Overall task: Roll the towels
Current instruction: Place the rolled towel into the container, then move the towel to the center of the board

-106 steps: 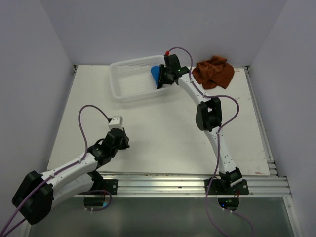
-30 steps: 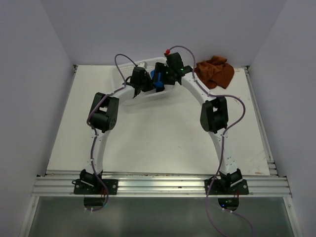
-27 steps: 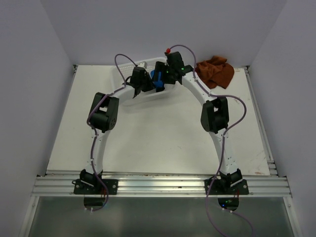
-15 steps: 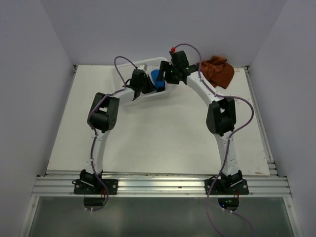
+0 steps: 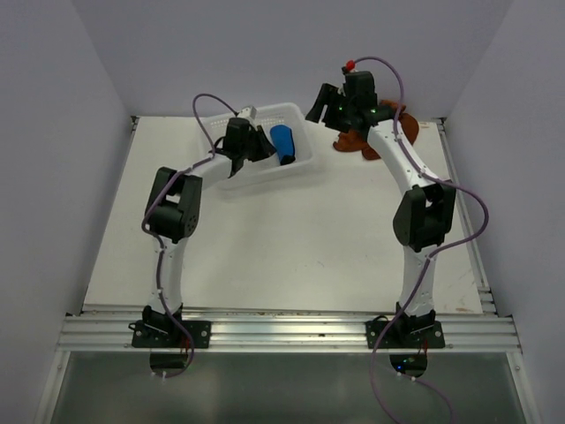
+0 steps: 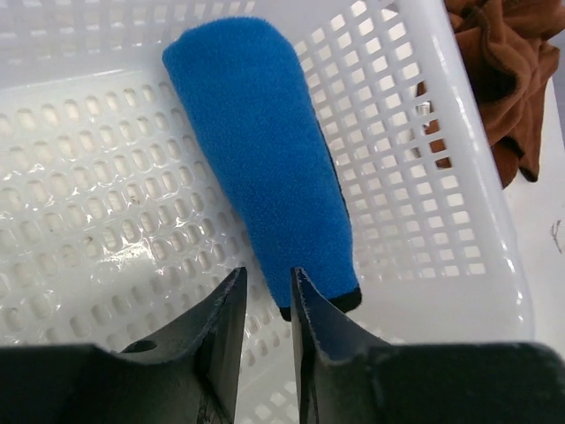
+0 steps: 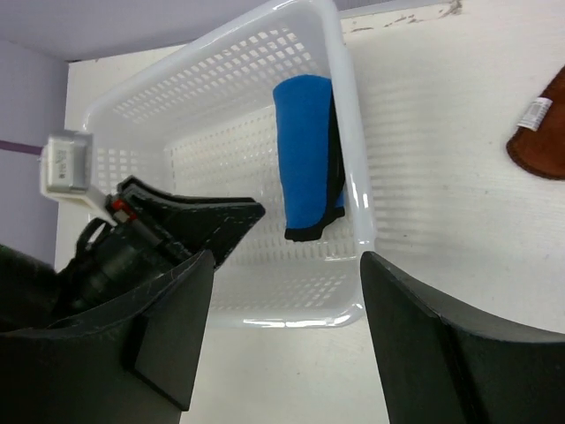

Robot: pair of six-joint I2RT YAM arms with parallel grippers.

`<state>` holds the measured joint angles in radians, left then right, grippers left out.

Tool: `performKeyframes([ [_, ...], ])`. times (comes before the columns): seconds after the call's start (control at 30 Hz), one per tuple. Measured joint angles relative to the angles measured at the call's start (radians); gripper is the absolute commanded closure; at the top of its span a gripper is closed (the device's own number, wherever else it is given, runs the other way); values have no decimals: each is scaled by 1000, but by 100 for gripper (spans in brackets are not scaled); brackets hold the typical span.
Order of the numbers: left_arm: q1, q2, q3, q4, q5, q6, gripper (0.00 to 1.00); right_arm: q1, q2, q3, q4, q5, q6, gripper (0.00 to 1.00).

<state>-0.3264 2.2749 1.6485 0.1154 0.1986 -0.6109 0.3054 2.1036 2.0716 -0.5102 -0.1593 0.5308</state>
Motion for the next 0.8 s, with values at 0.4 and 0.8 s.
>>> performKeyframes([
  [0.4, 38, -156, -24, -10, 1, 50, 48, -98, -36, -95, -3, 145, -2, 44],
  [0.8, 55, -431, -299, -47, 35, 162, 47, -169, 186, -2, -11, 388, -14, 35],
])
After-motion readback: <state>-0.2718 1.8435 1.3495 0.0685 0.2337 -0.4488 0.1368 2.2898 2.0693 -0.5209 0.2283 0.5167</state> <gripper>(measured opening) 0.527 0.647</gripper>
